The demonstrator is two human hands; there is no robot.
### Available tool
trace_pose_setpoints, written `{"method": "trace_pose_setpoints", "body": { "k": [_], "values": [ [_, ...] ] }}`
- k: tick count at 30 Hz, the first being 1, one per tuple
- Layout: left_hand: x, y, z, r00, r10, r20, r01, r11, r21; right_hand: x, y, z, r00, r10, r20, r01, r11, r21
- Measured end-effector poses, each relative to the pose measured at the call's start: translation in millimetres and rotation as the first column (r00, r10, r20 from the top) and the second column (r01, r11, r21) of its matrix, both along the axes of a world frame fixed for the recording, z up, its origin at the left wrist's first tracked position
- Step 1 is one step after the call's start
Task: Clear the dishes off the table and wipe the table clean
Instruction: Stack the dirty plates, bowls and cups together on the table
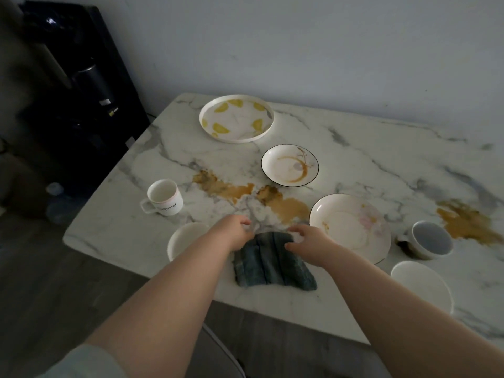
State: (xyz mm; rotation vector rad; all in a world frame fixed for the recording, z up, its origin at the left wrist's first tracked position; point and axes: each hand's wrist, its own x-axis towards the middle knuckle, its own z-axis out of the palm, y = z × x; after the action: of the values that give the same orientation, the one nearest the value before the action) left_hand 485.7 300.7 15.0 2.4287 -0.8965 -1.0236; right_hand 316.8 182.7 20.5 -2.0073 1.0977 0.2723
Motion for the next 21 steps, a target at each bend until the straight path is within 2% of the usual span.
{"method": "trace_pose_setpoints", "body": {
  "k": [2, 5, 12, 16, 21],
  "values": [
    [10, -10, 11, 0.999, 0.033, -0.003, -0.033, 0.998, -0.048, 0, -16, 8, 0.997, -0.066, 0.045, 0.068, 0.997, -0.037],
    [22, -30, 21, 0.987, 0.128, -0.097, -0.138, 0.986, -0.098, 0, -42, 24, 0.984, -0.154, 0.088, 0.159, 0.986, -0.058],
    [45, -96, 12, 0.946, 0.253, -0.204, -0.279, 0.954, -0.108, 19, -131, 25, 0.928, -0.325, 0.181, 0.343, 0.936, -0.074],
    [52, -128, -6, 0.882, 0.388, -0.268, -0.421, 0.903, -0.08, 40, -176, 4, 0.915, -0.368, 0.166, 0.373, 0.928, 0.003],
    [63, -172, -27, 0.835, 0.502, -0.225, -0.527, 0.848, -0.062, 67, -232, -37, 0.921, -0.376, 0.106, 0.365, 0.925, 0.11]
  ]
}}
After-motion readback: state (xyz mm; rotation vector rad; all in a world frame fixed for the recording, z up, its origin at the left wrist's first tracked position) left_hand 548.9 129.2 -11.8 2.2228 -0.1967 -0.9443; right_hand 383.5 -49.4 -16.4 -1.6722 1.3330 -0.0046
